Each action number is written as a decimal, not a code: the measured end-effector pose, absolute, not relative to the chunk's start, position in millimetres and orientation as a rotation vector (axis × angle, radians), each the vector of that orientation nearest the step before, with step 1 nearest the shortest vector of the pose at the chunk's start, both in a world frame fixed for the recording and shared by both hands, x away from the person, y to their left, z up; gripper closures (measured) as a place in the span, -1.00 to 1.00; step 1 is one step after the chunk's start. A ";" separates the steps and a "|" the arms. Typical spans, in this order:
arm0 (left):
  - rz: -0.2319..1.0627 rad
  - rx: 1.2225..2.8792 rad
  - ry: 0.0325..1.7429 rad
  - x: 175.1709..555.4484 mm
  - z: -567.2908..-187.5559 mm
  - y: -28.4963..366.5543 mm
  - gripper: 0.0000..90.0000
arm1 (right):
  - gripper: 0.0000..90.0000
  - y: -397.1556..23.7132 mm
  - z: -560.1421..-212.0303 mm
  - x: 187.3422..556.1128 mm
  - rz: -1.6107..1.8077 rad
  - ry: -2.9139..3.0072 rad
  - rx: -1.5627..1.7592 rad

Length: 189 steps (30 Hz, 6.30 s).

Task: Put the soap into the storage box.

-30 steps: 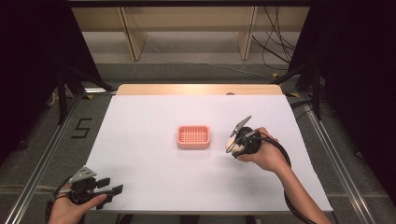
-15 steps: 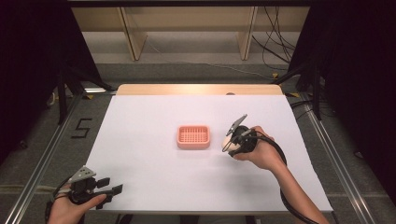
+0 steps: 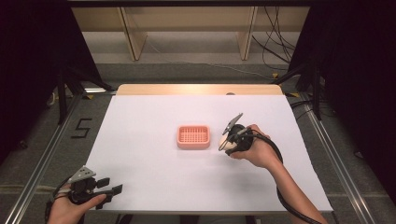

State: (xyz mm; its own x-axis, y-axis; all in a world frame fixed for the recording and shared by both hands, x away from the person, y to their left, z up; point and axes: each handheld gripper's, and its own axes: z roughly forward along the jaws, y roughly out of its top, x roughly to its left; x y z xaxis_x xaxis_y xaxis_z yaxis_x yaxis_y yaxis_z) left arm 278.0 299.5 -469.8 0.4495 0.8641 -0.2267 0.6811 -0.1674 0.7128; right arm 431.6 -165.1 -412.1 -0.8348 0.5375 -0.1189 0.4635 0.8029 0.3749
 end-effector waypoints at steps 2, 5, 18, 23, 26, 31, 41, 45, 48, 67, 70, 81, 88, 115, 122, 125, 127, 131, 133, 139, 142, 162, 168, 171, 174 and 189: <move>0.295 1.916 1.298 278.0 -469.9 299.6 -0.23 | 0.12 -164.3 -411.9 432.5 0.493 2.774 0.774; 0.291 1.922 1.297 277.9 -469.4 300.0 -0.23 | 0.12 -162.4 -412.4 433.4 0.494 2.781 0.770; 0.292 1.921 1.296 277.9 -469.2 300.4 -0.23 | 0.12 -155.3 -410.0 436.8 0.494 2.776 0.751; 0.293 1.915 1.295 277.9 -469.5 300.4 -0.23 | 0.12 -152.2 -411.1 438.6 0.501 2.784 0.744; 0.291 1.920 1.296 277.9 -469.3 300.4 -0.23 | 0.12 -151.1 -410.9 438.9 0.495 2.781 0.747; 0.288 1.920 1.297 277.9 -469.4 300.3 -0.23 | 0.12 -148.1 -410.5 441.3 0.505 2.781 0.729; 0.287 1.905 1.300 278.0 -470.1 299.8 -0.23 | 0.12 -141.8 -410.4 444.0 0.498 2.782 0.734; 0.286 1.904 1.300 277.9 -470.0 299.6 -0.23 | 0.12 -139.5 -408.6 445.4 0.497 2.774 0.726; 0.283 1.918 1.297 277.9 -469.4 300.4 -0.23 | 0.12 -138.6 -408.4 447.3 0.505 2.784 0.705; 0.282 1.898 1.294 277.7 -469.8 299.6 -0.23 | 0.12 -129.1 -403.3 453.7 0.531 2.778 0.717; 0.281 1.896 1.296 277.5 -469.3 299.7 -0.23 | 0.12 -127.0 -401.5 455.8 0.540 2.774 0.714; 0.282 1.903 1.291 277.4 -469.0 300.1 -0.23 | 0.12 -119.9 -398.5 460.2 0.550 2.773 0.705; 0.274 1.901 1.304 277.3 -469.1 300.3 -0.23 | 0.12 -117.1 -398.6 462.1 0.554 2.774 0.709; 0.277 1.897 1.295 277.5 -469.8 299.3 -0.22 | 0.12 -104.2 -399.0 468.0 0.561 2.781 0.708; 0.278 1.903 1.295 277.7 -469.9 299.9 -0.22 | 0.12 -102.4 -399.5 473.2 0.555 2.790 0.679; 0.278 1.903 1.294 277.7 -469.9 299.8 -0.22 | 0.12 -101.1 -400.2 475.6 0.555 2.795 0.672; 0.275 1.898 1.294 277.6 -470.0 299.5 -0.22 | 0.12 -100.0 -401.3 476.8 0.553 2.797 0.672; 0.277 1.898 1.296 277.7 -470.1 299.7 -0.22 | 0.12 -98.2 -403.3 479.5 0.554 2.805 0.654; 0.277 1.898 1.296 277.6 -470.1 299.8 -0.22 | 0.12 -96.7 -403.7 478.9 0.550 2.808 0.687; 0.277 1.898 1.296 277.5 -470.1 299.7 -0.22 | 0.12 -93.1 -404.5 483.4 0.547 2.814 0.647; 0.279 1.885 1.303 277.4 -470.4 299.0 -0.22 | 0.12 -90.9 -404.5 484.8 0.545 2.816 0.646; 0.274 1.896 1.306 277.2 -470.0 300.1 -0.22 | 0.12 -76.4 -404.0 496.7 0.517 2.854 0.589; 0.273 1.894 1.307 277.2 -470.0 300.4 -0.22 | 0.12 -70.0 -403.6 501.1 0.516 2.864 0.563; 0.270 1.894 1.306 277.1 -469.8 300.7 -0.22 | 0.12 -66.6 -405.5 503.0 0.509 2.872 0.559; 0.270 1.891 1.306 277.1 -469.7 300.7 -0.22 | 0.12 -63.9 -408.8 505.3 0.514 2.880 0.548; 0.275 1.883 1.304 277.1 -469.9 300.4 -0.21 | 0.12 -55.6 -423.7 515.0 0.503 2.898 0.536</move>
State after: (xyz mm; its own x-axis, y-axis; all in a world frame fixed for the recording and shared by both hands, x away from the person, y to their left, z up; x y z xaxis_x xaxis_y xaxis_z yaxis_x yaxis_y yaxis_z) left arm 277.1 300.4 -469.9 0.4422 0.8595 -0.2564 0.6826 -0.1370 0.7178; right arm 515.0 -55.6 -423.7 -0.9246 0.3709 -0.0865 0.3201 0.8799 0.3511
